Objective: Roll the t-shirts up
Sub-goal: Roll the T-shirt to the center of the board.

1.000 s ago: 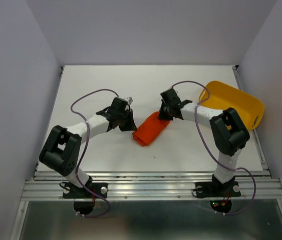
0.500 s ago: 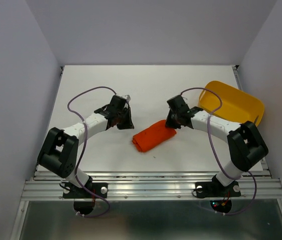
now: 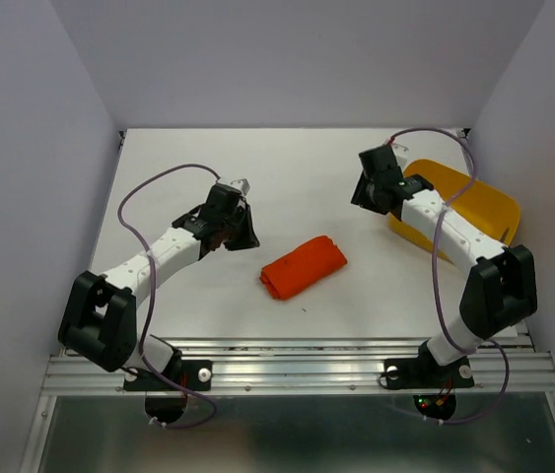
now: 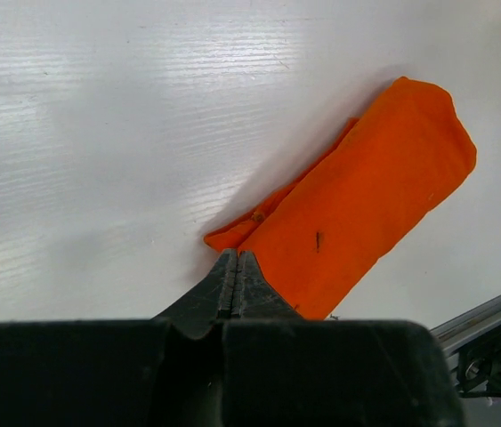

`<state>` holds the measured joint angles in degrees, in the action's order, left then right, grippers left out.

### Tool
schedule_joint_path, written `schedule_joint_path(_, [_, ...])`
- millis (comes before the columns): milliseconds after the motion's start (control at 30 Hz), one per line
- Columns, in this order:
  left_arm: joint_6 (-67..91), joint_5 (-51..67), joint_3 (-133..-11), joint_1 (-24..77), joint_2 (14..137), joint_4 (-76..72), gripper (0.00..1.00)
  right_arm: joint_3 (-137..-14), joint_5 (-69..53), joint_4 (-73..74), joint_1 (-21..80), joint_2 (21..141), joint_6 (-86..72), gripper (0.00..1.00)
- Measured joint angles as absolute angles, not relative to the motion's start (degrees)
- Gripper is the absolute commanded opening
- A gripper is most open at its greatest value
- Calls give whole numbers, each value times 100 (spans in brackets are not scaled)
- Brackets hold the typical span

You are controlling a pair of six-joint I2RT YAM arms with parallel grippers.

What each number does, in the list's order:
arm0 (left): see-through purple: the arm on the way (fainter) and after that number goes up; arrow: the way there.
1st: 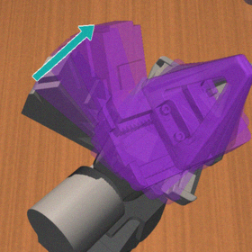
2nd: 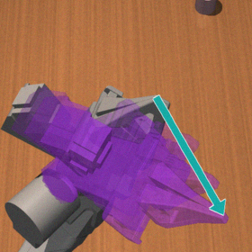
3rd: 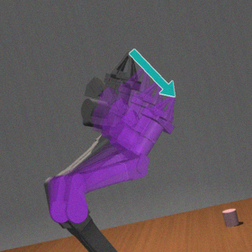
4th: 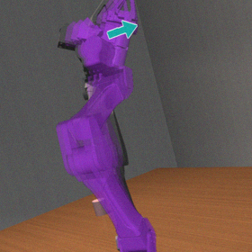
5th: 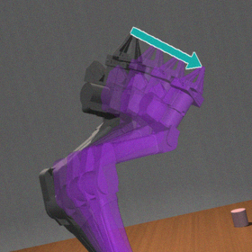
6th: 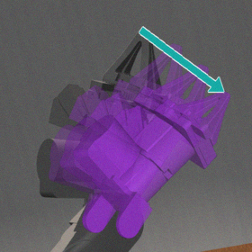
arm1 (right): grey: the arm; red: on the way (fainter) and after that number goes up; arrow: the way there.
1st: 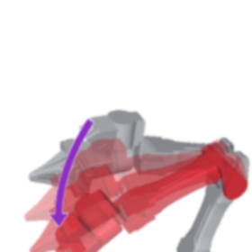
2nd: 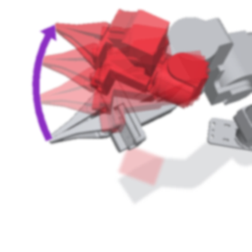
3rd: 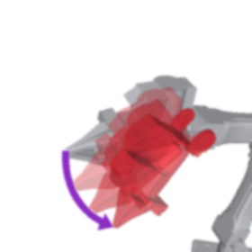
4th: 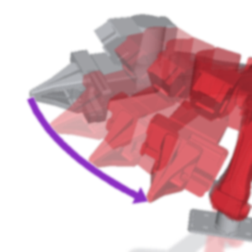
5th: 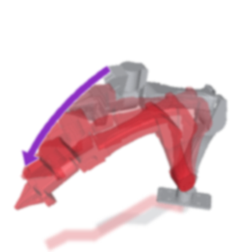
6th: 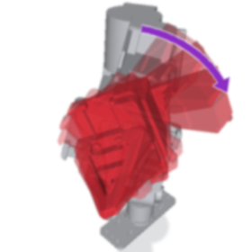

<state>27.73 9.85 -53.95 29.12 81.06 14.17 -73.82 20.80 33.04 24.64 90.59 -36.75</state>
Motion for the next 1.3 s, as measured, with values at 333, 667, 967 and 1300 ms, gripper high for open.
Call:
schedule_joint_path(333, [2818,987,-5282,2899,7841,1455,0,-8289,2257,3446,1347,9258,-3133,100])
schedule_joint_path(667, [2840,1000,-5168,2880,7789,1474,0,-8602,1500,3625,1245,10543,-2762,95])
schedule_joint_path(967, [2947,1002,-4934,2877,7778,1422,0,-8278,646,3559,1258,10197,-2447,96])
schedule_joint_path(1300, [3140,1072,-4733,2877,8014,1179,1,-8082,-283,3605,1704,9845,-2165,96])
